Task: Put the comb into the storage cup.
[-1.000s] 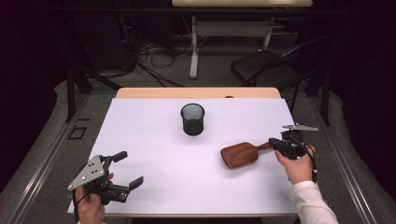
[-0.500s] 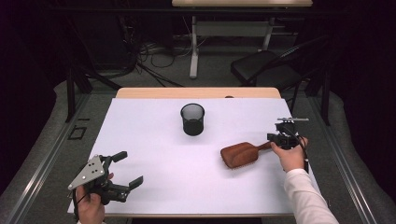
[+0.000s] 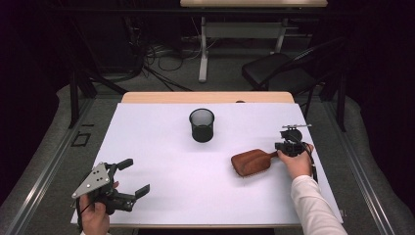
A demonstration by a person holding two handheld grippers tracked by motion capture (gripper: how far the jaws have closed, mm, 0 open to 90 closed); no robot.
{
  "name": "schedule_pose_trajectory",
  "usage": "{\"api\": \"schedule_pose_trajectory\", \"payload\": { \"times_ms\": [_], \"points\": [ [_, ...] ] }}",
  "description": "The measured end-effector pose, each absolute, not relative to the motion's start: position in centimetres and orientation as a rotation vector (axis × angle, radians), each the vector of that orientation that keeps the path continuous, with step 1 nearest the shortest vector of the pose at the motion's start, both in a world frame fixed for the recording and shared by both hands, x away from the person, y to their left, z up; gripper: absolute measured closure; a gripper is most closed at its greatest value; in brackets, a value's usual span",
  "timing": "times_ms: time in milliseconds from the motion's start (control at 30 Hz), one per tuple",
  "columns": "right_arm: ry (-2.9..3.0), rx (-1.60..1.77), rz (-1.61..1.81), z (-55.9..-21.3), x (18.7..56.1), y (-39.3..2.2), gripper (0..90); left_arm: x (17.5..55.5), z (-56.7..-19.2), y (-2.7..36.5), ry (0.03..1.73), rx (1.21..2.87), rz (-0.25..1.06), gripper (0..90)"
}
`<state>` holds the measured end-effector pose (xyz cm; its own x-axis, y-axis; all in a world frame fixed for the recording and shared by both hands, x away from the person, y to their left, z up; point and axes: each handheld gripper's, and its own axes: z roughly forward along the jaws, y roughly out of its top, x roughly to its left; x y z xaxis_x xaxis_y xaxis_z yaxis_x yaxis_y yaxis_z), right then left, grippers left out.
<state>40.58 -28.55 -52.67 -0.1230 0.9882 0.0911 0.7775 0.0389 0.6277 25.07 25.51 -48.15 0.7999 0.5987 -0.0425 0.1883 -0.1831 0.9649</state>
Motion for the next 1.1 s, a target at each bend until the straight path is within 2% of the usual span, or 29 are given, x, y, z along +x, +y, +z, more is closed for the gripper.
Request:
{"api": "schedule_pose_trajectory", "payload": {
  "times_ms": [467,1100],
  "points": [
    [1.984,1.788,0.741,-53.4,40.8,-28.4,90.0,25.1,-48.2,25.6,0.619,1.749,0.414,0.2],
    [2.054,1.785,0.752,-53.4,39.0,-28.6,90.0,25.2,-48.3,25.8,0.633,1.746,0.416,0.3]
  ]
}}
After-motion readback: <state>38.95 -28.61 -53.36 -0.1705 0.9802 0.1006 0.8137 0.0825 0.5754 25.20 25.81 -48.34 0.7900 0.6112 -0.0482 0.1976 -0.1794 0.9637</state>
